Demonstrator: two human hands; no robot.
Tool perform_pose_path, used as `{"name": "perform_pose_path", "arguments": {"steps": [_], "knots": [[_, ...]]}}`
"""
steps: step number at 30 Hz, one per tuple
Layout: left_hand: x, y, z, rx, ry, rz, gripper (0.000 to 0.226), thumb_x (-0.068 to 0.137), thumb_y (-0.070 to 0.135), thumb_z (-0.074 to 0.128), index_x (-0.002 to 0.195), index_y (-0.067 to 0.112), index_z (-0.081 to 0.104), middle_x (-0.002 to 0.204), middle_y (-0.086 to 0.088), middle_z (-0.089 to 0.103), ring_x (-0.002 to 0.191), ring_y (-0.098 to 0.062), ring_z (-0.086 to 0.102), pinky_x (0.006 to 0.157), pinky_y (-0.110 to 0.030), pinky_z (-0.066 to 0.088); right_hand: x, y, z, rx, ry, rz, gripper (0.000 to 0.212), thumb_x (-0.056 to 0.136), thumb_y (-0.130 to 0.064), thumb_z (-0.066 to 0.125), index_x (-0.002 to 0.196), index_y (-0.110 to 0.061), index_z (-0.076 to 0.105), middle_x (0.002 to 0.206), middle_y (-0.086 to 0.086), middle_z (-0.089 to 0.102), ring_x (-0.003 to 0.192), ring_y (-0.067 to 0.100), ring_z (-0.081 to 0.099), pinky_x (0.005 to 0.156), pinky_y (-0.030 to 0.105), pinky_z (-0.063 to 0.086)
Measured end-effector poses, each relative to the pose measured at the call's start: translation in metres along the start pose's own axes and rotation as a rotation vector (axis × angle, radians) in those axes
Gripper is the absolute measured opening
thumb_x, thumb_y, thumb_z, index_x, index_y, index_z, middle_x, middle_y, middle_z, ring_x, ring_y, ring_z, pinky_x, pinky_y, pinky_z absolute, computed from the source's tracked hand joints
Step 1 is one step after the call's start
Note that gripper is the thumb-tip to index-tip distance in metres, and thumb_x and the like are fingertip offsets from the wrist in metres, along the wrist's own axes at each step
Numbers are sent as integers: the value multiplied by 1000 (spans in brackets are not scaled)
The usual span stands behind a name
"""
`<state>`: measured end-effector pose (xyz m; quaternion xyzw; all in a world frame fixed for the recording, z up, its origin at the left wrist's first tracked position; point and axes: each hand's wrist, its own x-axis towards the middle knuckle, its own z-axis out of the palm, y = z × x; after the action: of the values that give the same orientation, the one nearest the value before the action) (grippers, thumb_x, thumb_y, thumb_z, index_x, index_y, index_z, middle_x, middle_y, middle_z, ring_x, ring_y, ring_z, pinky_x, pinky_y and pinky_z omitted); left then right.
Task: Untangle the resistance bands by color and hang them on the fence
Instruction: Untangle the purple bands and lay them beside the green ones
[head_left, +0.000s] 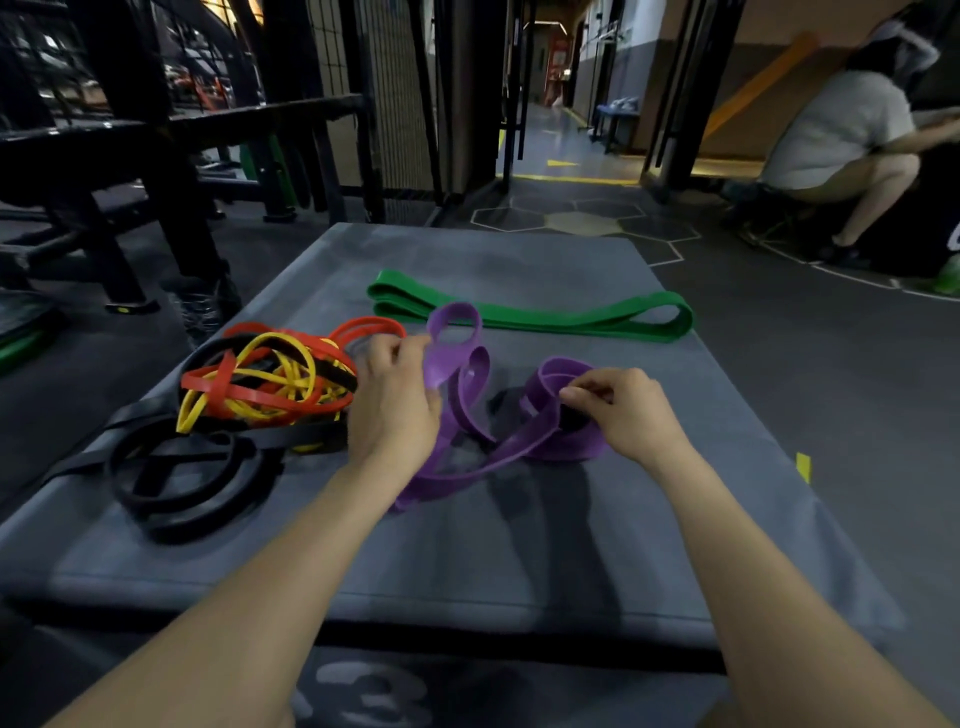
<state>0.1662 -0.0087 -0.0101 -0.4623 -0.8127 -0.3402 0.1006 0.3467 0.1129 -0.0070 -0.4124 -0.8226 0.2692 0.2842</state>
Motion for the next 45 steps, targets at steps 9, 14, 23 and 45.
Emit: {"name": "perform_pose_path", "arguments": {"steps": [9, 14, 23, 45], "knots": [[-21, 43, 18, -375, -366, 126, 57, 80, 28, 71, 130, 12, 48, 127, -5, 54, 117, -15, 54, 103, -30, 41, -11, -24, -9, 475, 143, -49, 8, 81, -12, 70, 81, -19, 68, 70, -7, 66, 60, -3, 58, 64, 18, 49], [-6, 57, -9, -571, -376, 68, 48, 81, 12, 70, 125, 6, 52, 114, -2, 60, 105, -13, 57, 92, -19, 42, -10, -49, -20, 579, 166, -144, 17, 80, -9, 69, 79, -25, 66, 75, -7, 67, 68, -1, 61, 70, 14, 49], [33, 89, -82, -736, -273, 87, 38, 75, 4, 73, 109, 13, 57, 89, 9, 59, 85, -10, 57, 77, -17, 47, 5, -112, -68, 664, 186, -287, 14, 79, -9, 70, 79, -22, 64, 72, -6, 64, 63, -6, 58, 67, 15, 48], [103, 179, -218, -941, -99, 216, 18, 78, 9, 71, 93, 17, 65, 97, -12, 70, 96, -29, 67, 89, -44, 54, 30, -251, -184, 791, 101, -439, 12, 87, -7, 60, 92, -3, 70, 78, 7, 69, 69, 12, 66, 67, 23, 55]]}}
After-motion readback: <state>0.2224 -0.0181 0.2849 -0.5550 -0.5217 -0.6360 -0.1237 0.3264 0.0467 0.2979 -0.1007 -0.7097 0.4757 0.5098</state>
